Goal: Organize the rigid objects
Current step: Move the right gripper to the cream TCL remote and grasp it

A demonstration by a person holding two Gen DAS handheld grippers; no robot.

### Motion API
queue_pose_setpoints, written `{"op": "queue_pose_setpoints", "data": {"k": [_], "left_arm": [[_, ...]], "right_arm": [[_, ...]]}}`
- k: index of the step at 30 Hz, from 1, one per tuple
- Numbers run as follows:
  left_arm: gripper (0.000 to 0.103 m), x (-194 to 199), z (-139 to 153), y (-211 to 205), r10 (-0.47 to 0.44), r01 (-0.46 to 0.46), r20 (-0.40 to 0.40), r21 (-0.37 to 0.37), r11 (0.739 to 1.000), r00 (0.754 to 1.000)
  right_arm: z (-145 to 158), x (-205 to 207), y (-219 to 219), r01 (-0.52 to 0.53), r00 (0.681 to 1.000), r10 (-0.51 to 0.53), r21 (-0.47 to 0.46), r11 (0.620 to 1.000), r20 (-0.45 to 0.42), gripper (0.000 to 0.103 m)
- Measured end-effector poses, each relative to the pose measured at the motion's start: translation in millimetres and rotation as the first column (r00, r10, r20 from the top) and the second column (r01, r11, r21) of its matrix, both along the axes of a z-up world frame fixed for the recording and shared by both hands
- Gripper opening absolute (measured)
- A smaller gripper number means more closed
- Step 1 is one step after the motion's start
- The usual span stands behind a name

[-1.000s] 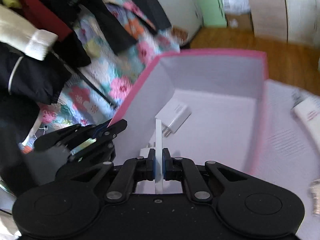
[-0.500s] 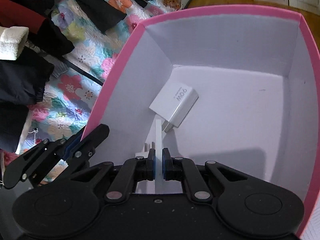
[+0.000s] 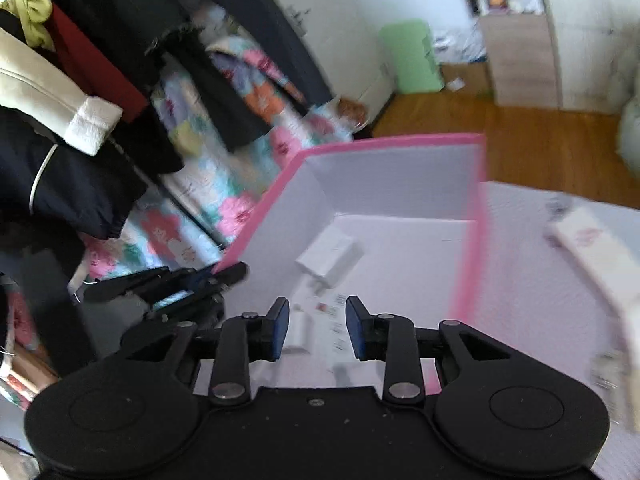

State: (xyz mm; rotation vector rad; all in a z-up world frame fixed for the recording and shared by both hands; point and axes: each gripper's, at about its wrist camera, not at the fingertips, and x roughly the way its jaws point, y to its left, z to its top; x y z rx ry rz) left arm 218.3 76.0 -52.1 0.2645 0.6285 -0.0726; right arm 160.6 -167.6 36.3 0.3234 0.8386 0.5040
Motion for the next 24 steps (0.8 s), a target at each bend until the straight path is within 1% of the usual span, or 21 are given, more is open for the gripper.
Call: {"op": "queue_pose_setpoints", "data": {"k": [2,4,5,6,7,8,10,12,14,15,17,18,20,21,23,24], "left_arm": [[0.005,0.0,0.1,-0.2,0.000,0.000,0.000,-0.002,1.000,1.000],[0.005,0.5,0.2,-0.9,-0.002,0.002,0.000,-0.002,1.000,1.000],[0.005,0.1,0.5,-1.3,-0.002,0.002,0.000,-0.004,1.000,1.000],[0.005,0.1,0.9,-1.1,-0.003,0.003,0.000,-0.006,1.000,1.000],[0.005,0.1,0.9,-1.1,-0.003,0.003,-0.001,-0.008,1.000,1.000],[0.005,0.1,0.9,-1.3,-0.003,0.003,0.000,-0.005,1.000,1.000],[0.005,-0.6,0.7,-2.4,-0.002,0.002,0.001,0.006,1.000,1.000],[0.005,-0.9,0.0,-2.6,0.000,0.000,0.001,0.010,1.000,1.000],[0.005,-1.1,-0.1,-2.4,0.000,0.000,0.001,0.008,1.000,1.000],[0.005,-1.0,-0.4,-2.6,0.001,-0.001,0.001,0.007,1.000,1.000],[0.005,-1.1,-0.4,-2.8,0.000,0.000,0.001,0.009,1.000,1.000],[0.005,-1.1,-0.4,-2.8,0.000,0.000,0.001,0.013,1.000,1.000],[0.005,-0.9,-0.8,-2.8,0.000,0.000,0.002,0.017,1.000,1.000],[0.005,-0.8,-0.9,-2.5,0.000,0.000,0.002,0.016,1.000,1.000],[0.005,-1.1,-0.8,-2.4,0.001,-0.001,0.001,0.005,1.000,1.000],[0.005,-1.1,-0.7,-2.0,0.002,-0.002,0.001,0.000,1.000,1.000]], "right_arm": [[0.0,-11.3,-25.8,0.050,0.999,-0.050,-0.033,0.998,-0.004,0.038],[-4.6,-21.8,-52.3,0.118,0.992,-0.121,-0.058,0.991,-0.037,0.039],[-7.8,-28.4,-64.0,0.151,0.987,-0.155,-0.063,0.986,-0.049,0.040],[-12.1,-34.5,-74.7,0.180,0.981,-0.184,-0.064,0.982,-0.060,0.042],[-19.0,-42.5,-87.8,0.221,0.972,-0.226,-0.069,0.973,-0.072,0.046],[-24.4,-47.3,-97.7,0.260,0.960,-0.266,-0.074,0.963,-0.083,0.047],[-36.8,-54.9,-117.0,0.333,0.935,-0.342,-0.096,0.938,-0.099,0.052],[-48.5,-58.1,-126.7,0.404,0.902,-0.422,-0.165,0.900,-0.090,0.053],[-58.6,-63.5,-132.8,0.453,0.875,-0.481,-0.250,0.856,-0.061,0.057],[-63.0,-65.0,-134.3,0.466,0.865,-0.499,-0.287,0.837,-0.051,0.060],[-75.5,-69.3,-141.7,0.476,0.850,-0.524,-0.343,0.810,-0.059,0.061],[-81.5,-69.6,-144.2,0.478,0.842,-0.534,-0.361,0.801,-0.070,0.061],[-90.3,-69.9,-150.4,0.478,0.833,-0.545,-0.375,0.795,-0.093,0.061],[-94.7,-69.2,-151.9,0.477,0.827,-0.551,-0.382,0.791,-0.107,0.062],[-101.6,-67.7,-154.8,0.481,0.815,-0.570,-0.430,0.764,-0.101,0.067],[-105.5,-68.1,-154.3,0.473,0.813,-0.571,-0.446,0.760,-0.109,0.067]]}}
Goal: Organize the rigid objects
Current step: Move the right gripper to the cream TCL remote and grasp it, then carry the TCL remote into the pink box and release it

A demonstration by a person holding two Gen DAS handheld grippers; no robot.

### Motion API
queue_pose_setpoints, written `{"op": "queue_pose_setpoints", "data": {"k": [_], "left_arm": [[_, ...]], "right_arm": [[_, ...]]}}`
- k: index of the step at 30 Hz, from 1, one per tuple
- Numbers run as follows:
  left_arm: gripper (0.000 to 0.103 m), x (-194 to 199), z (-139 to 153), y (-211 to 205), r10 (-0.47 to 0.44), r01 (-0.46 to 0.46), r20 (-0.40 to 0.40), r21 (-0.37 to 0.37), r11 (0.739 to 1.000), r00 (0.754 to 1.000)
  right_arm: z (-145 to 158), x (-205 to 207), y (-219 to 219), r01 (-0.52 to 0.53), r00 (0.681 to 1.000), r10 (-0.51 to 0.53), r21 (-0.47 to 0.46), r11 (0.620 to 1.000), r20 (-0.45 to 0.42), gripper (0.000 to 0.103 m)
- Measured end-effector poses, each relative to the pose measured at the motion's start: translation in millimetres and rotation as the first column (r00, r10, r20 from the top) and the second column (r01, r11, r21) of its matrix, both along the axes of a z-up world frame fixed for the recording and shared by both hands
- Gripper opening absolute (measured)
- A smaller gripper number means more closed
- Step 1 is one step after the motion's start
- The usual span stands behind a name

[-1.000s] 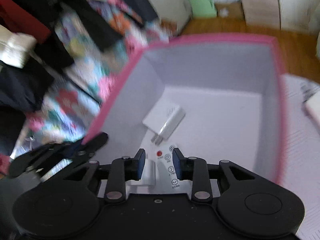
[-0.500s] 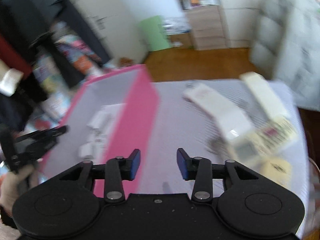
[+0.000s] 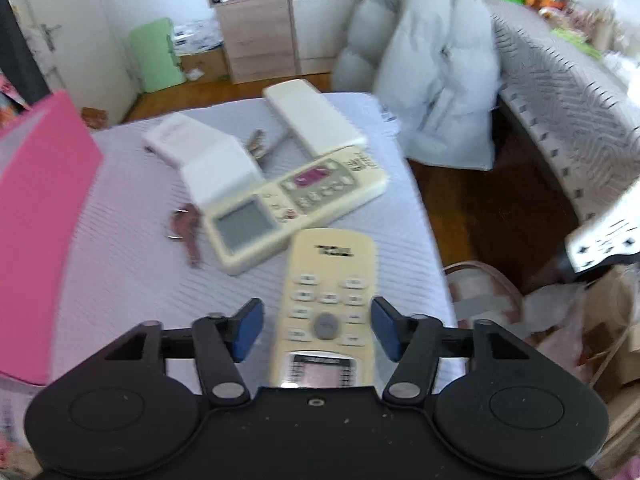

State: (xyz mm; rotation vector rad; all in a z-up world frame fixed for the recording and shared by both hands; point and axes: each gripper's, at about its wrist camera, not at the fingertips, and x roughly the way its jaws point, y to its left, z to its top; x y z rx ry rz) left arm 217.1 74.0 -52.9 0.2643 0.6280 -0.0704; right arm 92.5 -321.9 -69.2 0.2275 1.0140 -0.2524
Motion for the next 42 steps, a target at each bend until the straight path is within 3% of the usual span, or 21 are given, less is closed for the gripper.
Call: {"op": "queue_pose_setpoints", "data": {"k": [2,6,7,12,20,25,30,34,36,38,42], "left_arm": [[0.005,-0.2,0.0,0.2,0.000,0.000,0.000,0.002,1.000,1.000],[0.005,-0.1,0.2,-0.9,0.002,-0.002,0.001,0.007,1.000,1.000],[0.005,0.4,0.3,-0.4,0.005,-0.005,0.001,0.003,1.000,1.000],[0.005,0.9,1.1,0.5,0.002,-0.002,0.001,-0.002,1.000,1.000],[0.005,2.1,0.4,1.7,0.003,-0.003,0.001,0.000,1.000,1.000],[0.005,1.0,-0.7,0.7,0.002,-0.002,0.001,0.000,1.000,1.000],[0.005,0.4,-1.2,0.5,0.005,-0.005,0.002,-0.004,1.000,1.000],[0.005,-0.1,-1.5,-0.6,0.005,-0.005,0.002,-0.004,1.000,1.000],[0.005,-0.5,-1.1,-1.7,0.013,-0.013,0.003,-0.002,1.000,1.000],[0.005,-2.9,-0.6,-6.4,0.009,-0.010,0.018,0.022,1.000,1.000],[0.005,-1.8,1.3,-3.4,0.009,-0.009,0.017,0.000,1.000,1.000]], "right_arm": [[-7.6,2.5,1.1,-0.010,1.000,0.010,0.030,1.000,-0.015,0.067],[-13.1,4.0,-2.3,-0.022,0.998,0.021,0.006,1.000,0.051,0.072],[-12.3,4.6,-3.3,-0.017,0.998,0.018,-0.010,1.000,0.061,0.062],[-6.9,-3.6,-5.9,-0.008,0.996,0.006,0.026,1.000,0.093,0.061],[33.9,-19.2,25.5,-0.086,0.974,0.075,0.040,0.996,0.215,0.061],[73.2,-18.5,52.6,-0.194,0.931,0.165,0.058,0.979,0.326,0.061],[117.0,-5.8,89.9,-0.381,0.839,0.296,0.106,0.918,0.456,0.061],[137.9,26.0,131.3,-0.568,0.752,0.436,0.150,0.809,0.495,0.062],[136.8,44.0,152.8,-0.625,0.728,0.485,0.181,0.759,0.484,0.062],[127.7,64.7,175.8,-0.644,0.738,0.510,0.236,0.728,0.441,0.062],[102.3,112.3,204.1,-0.598,0.796,0.490,0.343,0.724,0.356,0.062]]}}
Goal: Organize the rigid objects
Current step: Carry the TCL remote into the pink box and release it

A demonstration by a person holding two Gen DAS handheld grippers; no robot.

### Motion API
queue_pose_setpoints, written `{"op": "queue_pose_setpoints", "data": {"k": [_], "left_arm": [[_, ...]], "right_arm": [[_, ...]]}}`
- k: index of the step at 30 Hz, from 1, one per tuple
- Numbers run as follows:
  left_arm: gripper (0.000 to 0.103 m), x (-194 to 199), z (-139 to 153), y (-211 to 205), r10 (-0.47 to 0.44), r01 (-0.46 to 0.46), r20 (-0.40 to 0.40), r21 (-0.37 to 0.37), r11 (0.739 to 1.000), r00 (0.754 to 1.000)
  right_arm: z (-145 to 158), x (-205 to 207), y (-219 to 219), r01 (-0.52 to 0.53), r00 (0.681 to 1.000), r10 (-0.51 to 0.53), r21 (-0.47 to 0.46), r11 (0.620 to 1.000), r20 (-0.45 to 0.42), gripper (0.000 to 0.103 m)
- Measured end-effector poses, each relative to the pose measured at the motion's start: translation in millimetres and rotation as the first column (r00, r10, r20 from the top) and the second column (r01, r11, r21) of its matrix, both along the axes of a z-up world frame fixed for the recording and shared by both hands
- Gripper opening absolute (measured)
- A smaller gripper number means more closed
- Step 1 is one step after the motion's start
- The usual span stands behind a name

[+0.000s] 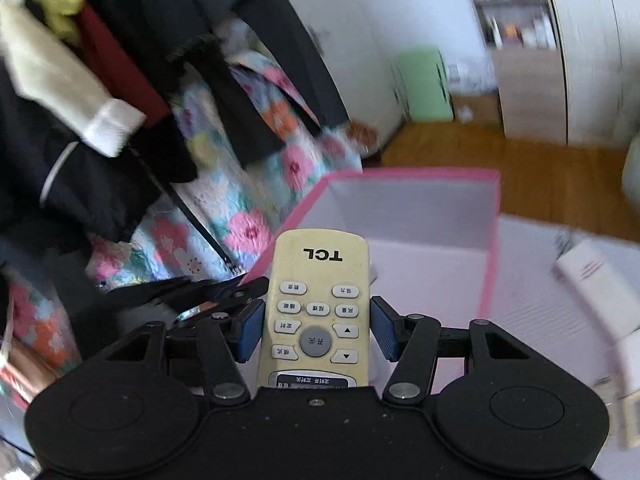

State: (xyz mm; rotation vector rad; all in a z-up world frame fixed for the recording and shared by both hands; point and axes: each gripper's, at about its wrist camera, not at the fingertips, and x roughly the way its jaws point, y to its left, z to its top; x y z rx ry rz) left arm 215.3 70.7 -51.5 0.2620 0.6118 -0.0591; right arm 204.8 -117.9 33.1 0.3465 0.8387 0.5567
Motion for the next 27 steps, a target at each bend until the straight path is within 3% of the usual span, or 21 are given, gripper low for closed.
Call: {"op": "queue_pose_setpoints", "data": {"k": [6,11,14,18,21,23,25,27], "left_arm": [[0.005,-1.7,0.5,-1.0,0.000,0.000,0.001,0.009,1.000,1.000],[0.005,-1.5,1.5,0.4,-0.002,0.002,0.006,-0.011,1.000,1.000],[0.005,-1.1,1.5,1.4,0.001,-0.001,0.008,-0.003,1.000,1.000],[0.005,-1.6,1.4,1.2,0.001,-0.001,0.007,0.004,1.000,1.000],[0.005,-0.6,1.3,1.2,0.001,-0.001,0.004,0.006,1.000,1.000],[0.005,0.1,1.2,0.8,0.001,-0.001,0.005,0.015,1.000,1.000],[0.005,0.4,1.4,0.7,-0.004,0.004,0.004,0.012,1.000,1.000],[0.005,0.3,0.8,-1.4,-0.003,0.003,0.004,0.022,1.000,1.000]], "right_arm": [[-44.8,51.2,29.4,0.040,0.978,-0.041,-0.007,0.999,-0.206,0.062],[-56.1,60.9,46.9,0.090,0.968,-0.131,-0.191,0.977,-0.214,0.062],[-60.4,65.8,42.7,0.093,0.953,-0.132,-0.152,0.984,-0.274,0.063],[-71.0,69.8,24.3,0.179,0.916,-0.170,-0.008,0.984,-0.363,0.063],[-60.8,50.5,28.2,0.129,0.946,-0.116,0.023,0.991,-0.303,0.063],[-40.7,26.9,30.0,0.081,0.977,-0.075,0.023,0.996,-0.201,0.063],[-21.7,5.2,27.6,0.050,0.993,-0.048,0.024,0.998,-0.104,0.069],[-3.8,-19.1,21.2,0.007,1.000,-0.007,-0.005,1.000,-0.009,0.070]]}}
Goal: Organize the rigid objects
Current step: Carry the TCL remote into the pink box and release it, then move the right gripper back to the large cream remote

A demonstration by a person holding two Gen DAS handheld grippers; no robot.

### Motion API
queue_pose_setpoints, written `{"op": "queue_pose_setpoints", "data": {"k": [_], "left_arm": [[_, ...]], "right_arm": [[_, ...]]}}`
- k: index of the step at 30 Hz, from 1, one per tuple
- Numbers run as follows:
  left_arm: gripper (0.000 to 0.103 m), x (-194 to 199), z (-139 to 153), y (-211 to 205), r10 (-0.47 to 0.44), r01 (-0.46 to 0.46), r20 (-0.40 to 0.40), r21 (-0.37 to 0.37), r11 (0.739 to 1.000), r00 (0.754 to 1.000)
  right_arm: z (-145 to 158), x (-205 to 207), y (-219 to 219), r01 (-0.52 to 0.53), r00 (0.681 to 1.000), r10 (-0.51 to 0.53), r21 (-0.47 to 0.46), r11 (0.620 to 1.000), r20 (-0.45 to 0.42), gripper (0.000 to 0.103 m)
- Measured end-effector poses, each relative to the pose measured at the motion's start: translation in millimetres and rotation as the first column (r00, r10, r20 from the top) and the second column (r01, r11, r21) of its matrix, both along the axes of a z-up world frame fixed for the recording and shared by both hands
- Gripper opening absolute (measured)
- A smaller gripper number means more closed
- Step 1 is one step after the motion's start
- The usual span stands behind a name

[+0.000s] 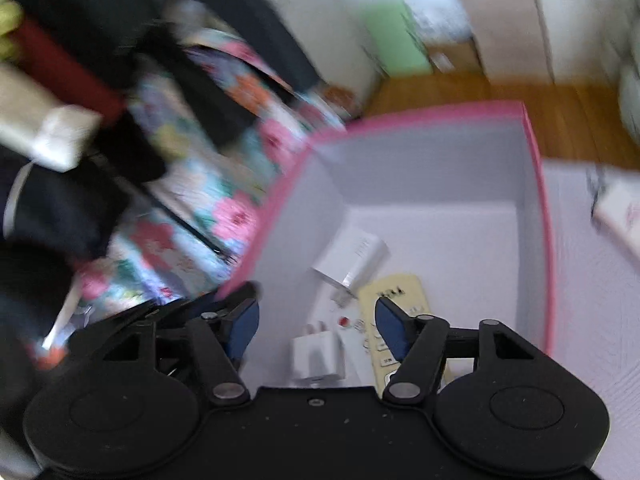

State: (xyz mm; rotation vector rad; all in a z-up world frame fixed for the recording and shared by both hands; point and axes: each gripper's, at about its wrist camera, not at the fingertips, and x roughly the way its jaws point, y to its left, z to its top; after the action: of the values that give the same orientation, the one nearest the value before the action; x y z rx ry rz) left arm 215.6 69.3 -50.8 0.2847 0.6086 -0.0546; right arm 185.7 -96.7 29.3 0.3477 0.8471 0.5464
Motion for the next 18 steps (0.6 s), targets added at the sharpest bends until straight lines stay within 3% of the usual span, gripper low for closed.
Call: {"op": "queue_pose_setpoints", "data": {"k": [4,7,10,13,14,18], "left_arm": [[0.005,-0.5,-0.3,-0.8,-0.001,0.001,0.001,0.007,1.000,1.000],[0.005,-0.3,-0.8,-0.8,-0.002,0.002,0.001,0.016,1.000,1.000],[0.005,0.3,-0.9,-1.4,-0.004,0.004,0.001,0.023,1.000,1.000],[0.005,0.4,-1.1,-3.4,-0.007,0.007,0.002,0.030,1.000,1.000],[0.005,0.7,-0.9,-2.9,-0.006,0.006,0.002,0.027,1.000,1.000],[0.005,-0.2,-0.9,-3.3,-0.003,0.003,0.002,0.019,1.000,1.000]], "right_arm": [[22.4,-37.0,-26.3,-0.007,0.991,0.011,-0.033,0.999,0.132,0.070],[25.5,-62.5,-57.6,0.077,0.974,-0.080,0.020,0.997,0.214,0.072],[22.5,-75.7,-88.9,0.134,0.963,-0.131,0.003,0.991,0.236,0.073],[6.0,-82.6,-121.6,0.242,0.954,-0.230,-0.040,0.969,0.190,0.073],[-3.6,-82.9,-134.8,0.323,0.938,-0.311,-0.059,0.945,0.154,0.073],[-41.5,-80.5,-180.5,0.448,0.894,-0.447,-0.110,0.887,0.035,0.073]]}}
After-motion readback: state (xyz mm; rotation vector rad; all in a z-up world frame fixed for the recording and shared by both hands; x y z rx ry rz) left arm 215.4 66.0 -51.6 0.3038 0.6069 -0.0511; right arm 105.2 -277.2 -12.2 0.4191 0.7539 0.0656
